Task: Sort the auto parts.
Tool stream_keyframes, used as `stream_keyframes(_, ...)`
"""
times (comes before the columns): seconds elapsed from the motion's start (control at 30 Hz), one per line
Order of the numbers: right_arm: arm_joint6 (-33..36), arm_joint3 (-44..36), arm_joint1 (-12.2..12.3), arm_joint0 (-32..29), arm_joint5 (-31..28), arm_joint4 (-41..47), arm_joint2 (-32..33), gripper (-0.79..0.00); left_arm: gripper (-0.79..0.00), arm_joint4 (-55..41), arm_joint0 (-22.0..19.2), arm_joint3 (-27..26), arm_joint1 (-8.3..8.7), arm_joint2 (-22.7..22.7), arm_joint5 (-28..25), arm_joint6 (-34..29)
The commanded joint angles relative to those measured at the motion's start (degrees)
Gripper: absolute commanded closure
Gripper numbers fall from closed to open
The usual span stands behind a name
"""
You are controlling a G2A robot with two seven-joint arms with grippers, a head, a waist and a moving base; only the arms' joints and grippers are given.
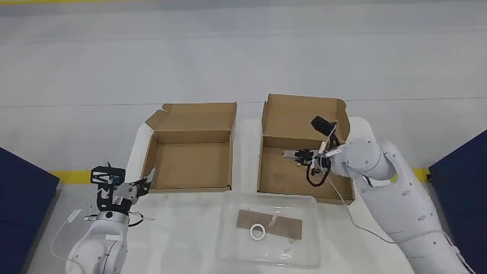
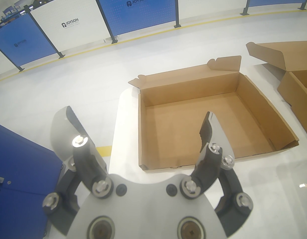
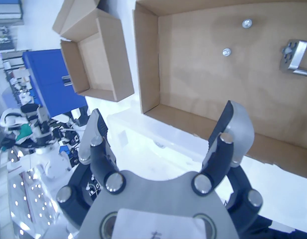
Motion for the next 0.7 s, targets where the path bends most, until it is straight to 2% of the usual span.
stream_keyframes(0.0, 1.5, -3.0, 0.7, -3.8, -3.8, 3.0, 4.7, -0.785, -0.785, 0.0, 0.0, 0.0, 0.0, 0.0, 0.0, 0.0)
stream_keyframes(0.3, 5.6, -9.1, 2.4, -15.2, -22.8, 16.0, 16.7, -0.785, -0.785, 0.0, 0.0, 0.0, 0.0, 0.0, 0.0, 0.0)
stream_keyframes(0.67, 4.7, -8.9, 2.3, -15.5, -23.8, 17.7, 16.7, -0.785, -0.785, 0.0, 0.0, 0.0, 0.0, 0.0, 0.0, 0.0)
